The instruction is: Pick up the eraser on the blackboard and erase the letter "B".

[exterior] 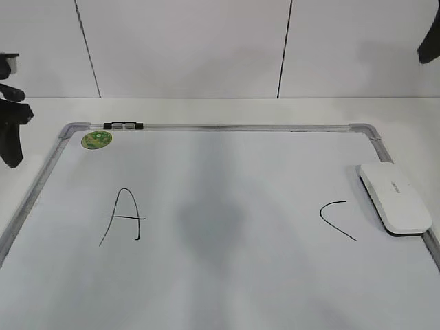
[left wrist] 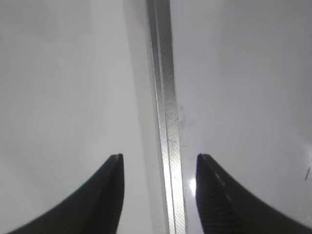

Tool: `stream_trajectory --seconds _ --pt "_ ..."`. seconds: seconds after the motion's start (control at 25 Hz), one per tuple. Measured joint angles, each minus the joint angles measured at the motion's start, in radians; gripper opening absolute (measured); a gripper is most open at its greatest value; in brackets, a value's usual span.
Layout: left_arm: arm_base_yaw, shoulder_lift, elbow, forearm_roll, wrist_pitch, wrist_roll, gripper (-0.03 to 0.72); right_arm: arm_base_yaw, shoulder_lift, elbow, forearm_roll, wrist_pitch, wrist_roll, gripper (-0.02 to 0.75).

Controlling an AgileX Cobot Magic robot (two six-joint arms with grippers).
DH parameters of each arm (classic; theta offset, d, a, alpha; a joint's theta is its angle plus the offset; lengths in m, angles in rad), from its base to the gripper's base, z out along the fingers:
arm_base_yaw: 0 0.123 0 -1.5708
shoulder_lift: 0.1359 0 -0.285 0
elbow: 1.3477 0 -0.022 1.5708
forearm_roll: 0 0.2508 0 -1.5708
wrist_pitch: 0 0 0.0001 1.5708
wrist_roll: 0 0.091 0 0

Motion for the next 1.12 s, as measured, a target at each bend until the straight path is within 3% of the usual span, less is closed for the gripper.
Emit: stream_trajectory --seconds 0.24,0.64,0.84,1.12 --pt "0.0 -0.116 0.023 0.001 0.009 0.0 0.36 0.0 -0.16 0.146 -0.005 0.008 0.0 0.592" --pt "0.0 -0.486 0.301 0.001 0.021 0.0 0.293 0.0 -0.464 0.437 -0.038 0.016 0.0 0.59" --pt "0.0 -0.668 0.365 0.001 0.025 0.0 0.246 0.0 -0.626 0.573 -0.064 0.018 0.0 0.589" --pt "0.0 -1.003 0.472 -0.007 0.028 0.0 0.237 0.0 -0.869 0.722 -0.097 0.02 0.0 0.588"
